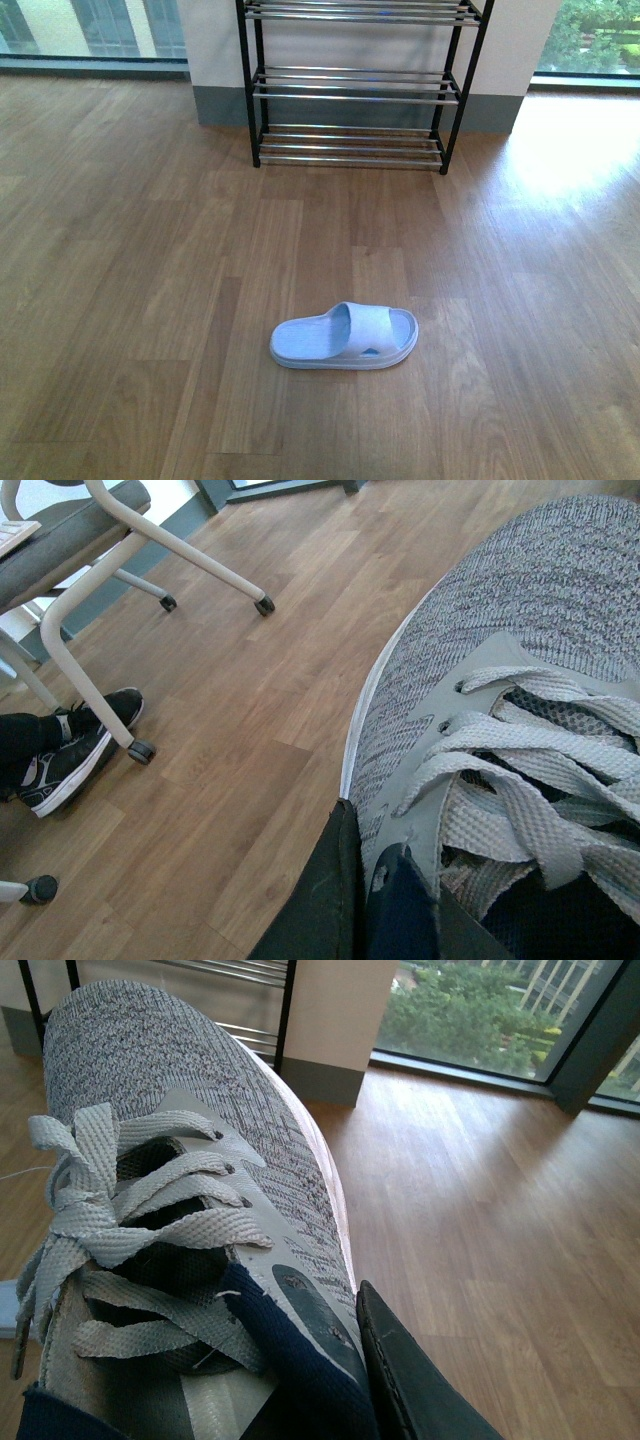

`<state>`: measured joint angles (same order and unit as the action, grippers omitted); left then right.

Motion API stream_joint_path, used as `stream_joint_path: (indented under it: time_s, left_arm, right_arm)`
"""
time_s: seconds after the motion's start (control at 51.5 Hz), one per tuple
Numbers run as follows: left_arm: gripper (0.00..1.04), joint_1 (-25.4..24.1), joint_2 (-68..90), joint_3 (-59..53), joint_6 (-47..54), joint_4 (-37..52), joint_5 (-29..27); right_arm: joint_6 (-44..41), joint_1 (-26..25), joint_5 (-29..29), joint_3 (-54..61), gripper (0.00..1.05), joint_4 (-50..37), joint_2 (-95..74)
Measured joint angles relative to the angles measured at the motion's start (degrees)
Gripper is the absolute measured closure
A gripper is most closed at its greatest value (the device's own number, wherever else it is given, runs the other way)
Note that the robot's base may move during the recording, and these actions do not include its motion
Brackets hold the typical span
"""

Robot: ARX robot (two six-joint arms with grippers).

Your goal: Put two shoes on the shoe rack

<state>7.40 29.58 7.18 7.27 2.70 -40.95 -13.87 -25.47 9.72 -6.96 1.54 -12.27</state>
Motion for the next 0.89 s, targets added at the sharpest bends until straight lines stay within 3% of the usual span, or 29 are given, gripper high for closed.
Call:
stream_joint_path:
  time_s: [0.894]
  left_arm:
    - [1.03, 0.0, 0.0, -0.1, 0.0, 0.0, -0.9]
  right_arm:
    - [0.4, 0.1, 0.6, 0.1, 1.03, 0.0, 0.2]
